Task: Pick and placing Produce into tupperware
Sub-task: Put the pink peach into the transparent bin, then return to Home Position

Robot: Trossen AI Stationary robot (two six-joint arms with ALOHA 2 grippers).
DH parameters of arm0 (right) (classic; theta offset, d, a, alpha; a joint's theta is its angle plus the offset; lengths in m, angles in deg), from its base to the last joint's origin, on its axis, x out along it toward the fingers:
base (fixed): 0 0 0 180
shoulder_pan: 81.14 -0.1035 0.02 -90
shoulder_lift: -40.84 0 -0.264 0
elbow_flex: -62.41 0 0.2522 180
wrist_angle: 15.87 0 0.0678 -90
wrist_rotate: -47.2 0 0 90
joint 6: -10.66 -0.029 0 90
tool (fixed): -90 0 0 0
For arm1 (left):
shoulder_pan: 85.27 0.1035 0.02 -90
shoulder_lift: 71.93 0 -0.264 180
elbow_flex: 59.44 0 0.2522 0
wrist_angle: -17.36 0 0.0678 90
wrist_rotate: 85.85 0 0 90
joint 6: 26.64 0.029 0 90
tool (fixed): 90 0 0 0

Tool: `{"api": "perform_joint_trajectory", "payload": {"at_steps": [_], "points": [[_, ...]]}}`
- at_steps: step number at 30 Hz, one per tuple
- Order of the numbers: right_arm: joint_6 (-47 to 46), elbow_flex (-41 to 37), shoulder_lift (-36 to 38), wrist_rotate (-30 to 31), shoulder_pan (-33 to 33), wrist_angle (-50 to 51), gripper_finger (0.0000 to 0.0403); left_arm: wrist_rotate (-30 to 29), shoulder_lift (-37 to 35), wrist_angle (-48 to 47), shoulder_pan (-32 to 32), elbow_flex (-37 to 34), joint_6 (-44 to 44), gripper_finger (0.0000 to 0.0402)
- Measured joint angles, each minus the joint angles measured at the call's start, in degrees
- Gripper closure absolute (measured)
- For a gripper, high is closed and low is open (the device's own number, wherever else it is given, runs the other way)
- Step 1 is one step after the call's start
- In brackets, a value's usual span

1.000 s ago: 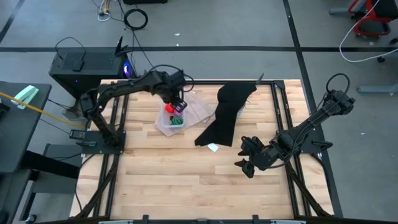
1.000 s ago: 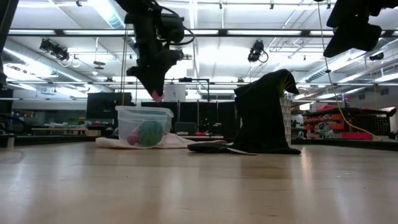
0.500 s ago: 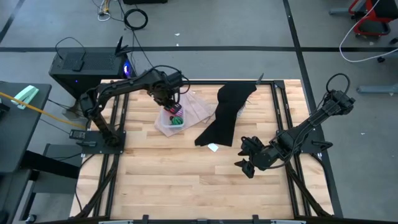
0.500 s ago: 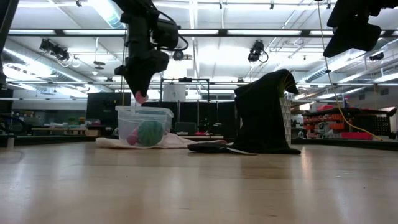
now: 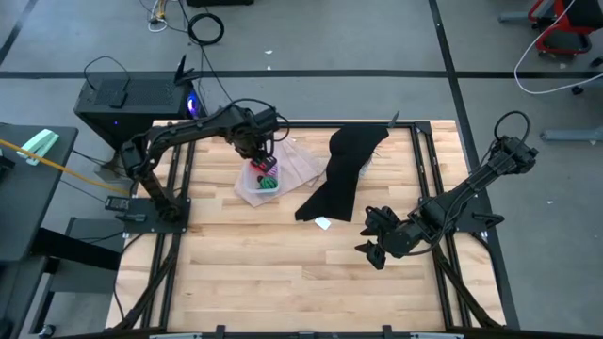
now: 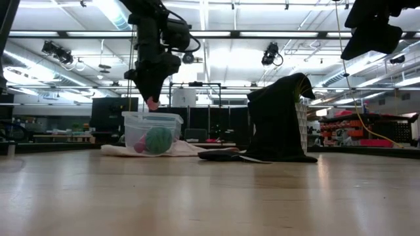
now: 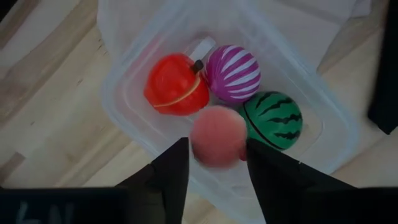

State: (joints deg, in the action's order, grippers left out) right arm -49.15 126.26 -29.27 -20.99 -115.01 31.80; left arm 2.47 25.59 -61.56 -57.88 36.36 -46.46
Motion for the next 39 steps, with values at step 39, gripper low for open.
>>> {"api": "perform_joint_trajectory", "payload": {"at_steps": [39], "points": [[7.9,0.0,9.4,8.7,7.2,-2.4,0.0144,9.9,-5.8,136.2,-5.7,0.0,-9.6,0.0294]]}}
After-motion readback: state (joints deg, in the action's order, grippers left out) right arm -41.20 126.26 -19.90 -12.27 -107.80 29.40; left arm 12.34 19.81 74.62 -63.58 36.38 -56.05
